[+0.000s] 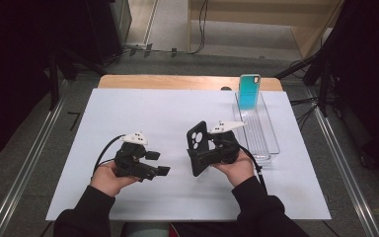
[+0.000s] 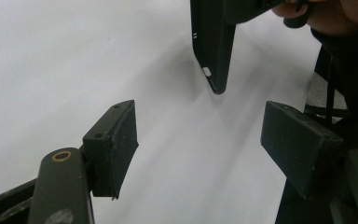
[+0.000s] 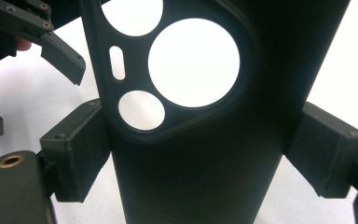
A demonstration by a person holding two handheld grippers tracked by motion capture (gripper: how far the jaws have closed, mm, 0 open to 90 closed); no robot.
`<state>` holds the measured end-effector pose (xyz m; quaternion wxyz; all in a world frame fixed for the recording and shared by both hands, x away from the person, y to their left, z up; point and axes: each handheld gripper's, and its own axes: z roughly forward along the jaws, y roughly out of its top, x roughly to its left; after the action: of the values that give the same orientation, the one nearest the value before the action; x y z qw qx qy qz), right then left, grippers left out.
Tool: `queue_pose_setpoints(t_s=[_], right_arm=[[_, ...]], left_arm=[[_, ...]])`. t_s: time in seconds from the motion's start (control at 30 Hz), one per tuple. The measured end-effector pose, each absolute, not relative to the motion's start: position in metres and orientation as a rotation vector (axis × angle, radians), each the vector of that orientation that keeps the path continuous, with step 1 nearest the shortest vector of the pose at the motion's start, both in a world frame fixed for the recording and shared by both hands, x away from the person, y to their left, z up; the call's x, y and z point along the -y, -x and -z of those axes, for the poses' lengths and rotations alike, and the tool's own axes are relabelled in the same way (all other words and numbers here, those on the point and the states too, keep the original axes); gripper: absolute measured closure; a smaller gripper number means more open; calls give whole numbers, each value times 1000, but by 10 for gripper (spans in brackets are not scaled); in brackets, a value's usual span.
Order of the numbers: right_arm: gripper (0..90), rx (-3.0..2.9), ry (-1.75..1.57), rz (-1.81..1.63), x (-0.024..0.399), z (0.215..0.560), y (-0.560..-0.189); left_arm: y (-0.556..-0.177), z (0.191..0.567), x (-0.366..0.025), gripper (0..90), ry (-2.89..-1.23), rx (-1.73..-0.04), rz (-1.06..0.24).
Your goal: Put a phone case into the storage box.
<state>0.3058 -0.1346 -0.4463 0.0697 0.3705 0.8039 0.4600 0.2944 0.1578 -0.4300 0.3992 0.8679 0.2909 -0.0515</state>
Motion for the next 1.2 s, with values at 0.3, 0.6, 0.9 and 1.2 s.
queue_pose_setpoints(t_s=[0.3, 0.6, 0.9, 1.2], right_arm=[[118, -2446, -1092, -1406, 138, 440, -307], [118, -2486, -1048, -1417, 148, 425, -308], [118, -2495, -1025, -1415, 162, 409, -310], [118, -2474, -1036, -1439, 182, 392, -312]], left_arm=[[-287, 442, -162, 273, -2215, -701, 208], [-279, 450, -172, 273, -2233, -721, 208], [-275, 451, -180, 273, -2215, -742, 198], [-273, 451, -182, 273, -2205, -752, 197]])
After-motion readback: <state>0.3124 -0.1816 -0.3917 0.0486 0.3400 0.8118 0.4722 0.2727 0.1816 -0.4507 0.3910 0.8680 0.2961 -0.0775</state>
